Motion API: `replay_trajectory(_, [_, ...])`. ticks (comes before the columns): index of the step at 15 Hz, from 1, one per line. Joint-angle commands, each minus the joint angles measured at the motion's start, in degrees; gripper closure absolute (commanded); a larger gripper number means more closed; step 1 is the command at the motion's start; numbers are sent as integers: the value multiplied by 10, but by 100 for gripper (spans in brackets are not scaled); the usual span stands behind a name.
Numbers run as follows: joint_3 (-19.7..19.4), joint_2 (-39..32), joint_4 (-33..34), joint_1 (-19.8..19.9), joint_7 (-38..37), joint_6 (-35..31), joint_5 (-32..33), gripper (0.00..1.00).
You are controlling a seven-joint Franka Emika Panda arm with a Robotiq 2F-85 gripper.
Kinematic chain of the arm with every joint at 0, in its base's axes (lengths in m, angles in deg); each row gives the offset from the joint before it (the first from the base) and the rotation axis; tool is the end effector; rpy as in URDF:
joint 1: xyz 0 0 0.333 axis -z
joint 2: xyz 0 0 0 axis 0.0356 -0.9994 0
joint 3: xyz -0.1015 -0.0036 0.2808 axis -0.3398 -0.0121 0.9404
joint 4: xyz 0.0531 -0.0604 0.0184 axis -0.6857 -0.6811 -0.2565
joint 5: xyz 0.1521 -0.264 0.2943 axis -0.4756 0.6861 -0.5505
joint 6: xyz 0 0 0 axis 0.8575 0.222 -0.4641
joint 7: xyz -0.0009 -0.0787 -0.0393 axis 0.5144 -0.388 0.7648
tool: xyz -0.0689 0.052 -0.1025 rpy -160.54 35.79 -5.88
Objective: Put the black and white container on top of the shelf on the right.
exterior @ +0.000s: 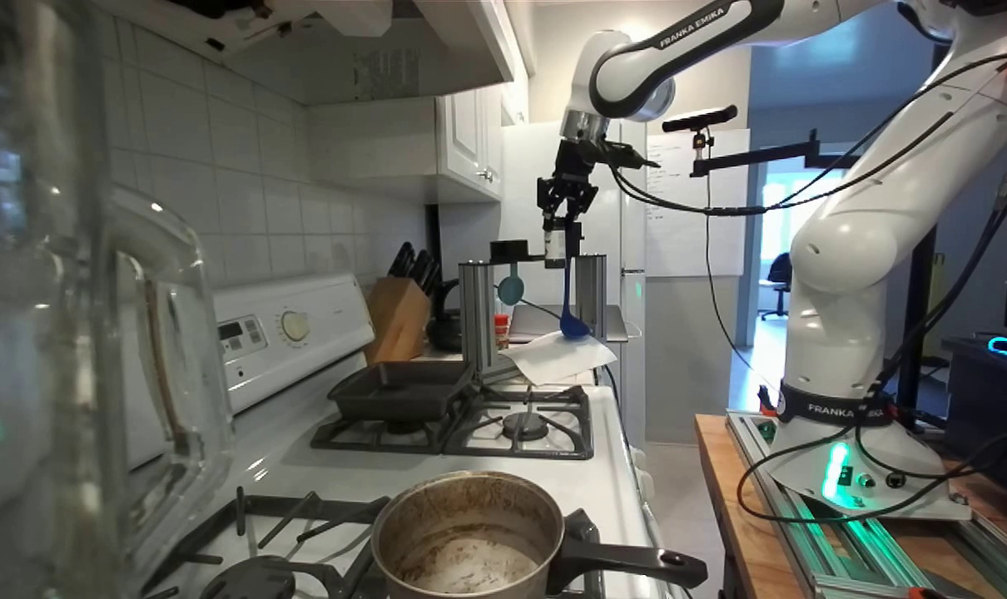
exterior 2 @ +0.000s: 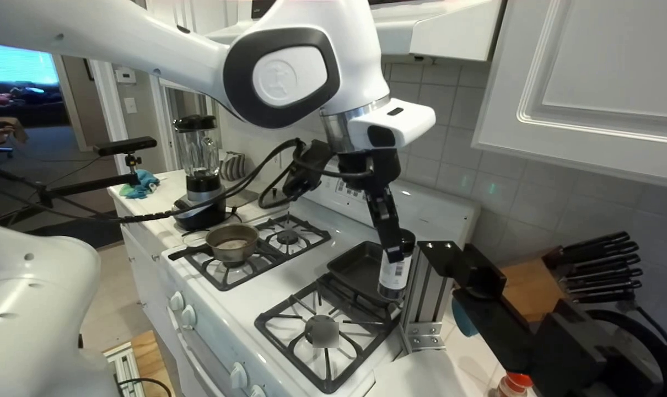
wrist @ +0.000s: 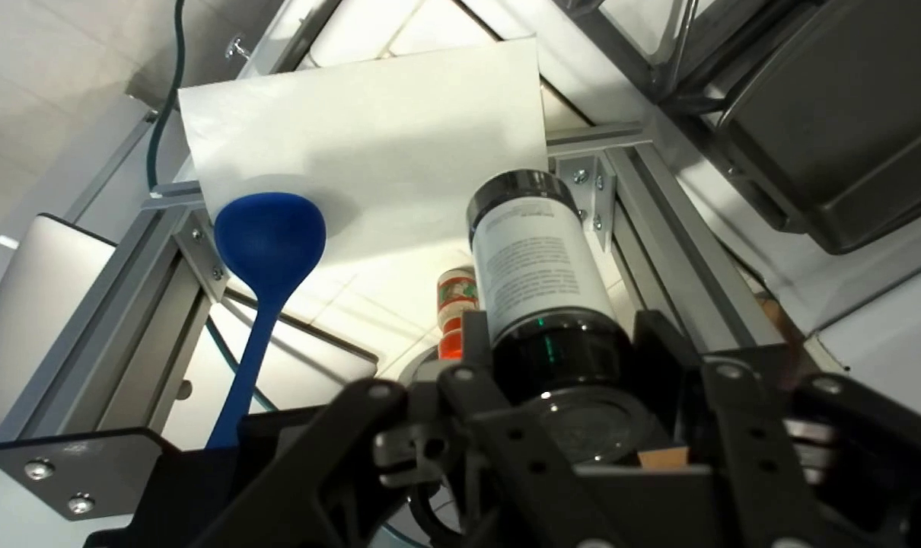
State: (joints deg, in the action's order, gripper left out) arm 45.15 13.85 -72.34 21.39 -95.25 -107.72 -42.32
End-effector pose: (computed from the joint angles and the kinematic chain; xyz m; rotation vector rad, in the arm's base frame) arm 0.4157 -0.1875 0.4907 2.7791 -1.0895 0.5755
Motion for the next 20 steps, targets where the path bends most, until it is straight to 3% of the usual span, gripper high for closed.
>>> replay_trajectory(1, [-19,-34,59,14,25,20,7,75])
replay_trajectory(10, [-82,-144,167,9,84,33,-10,75])
replay_trajectory(20, [-97,-211,239,3,96,41,-10,75])
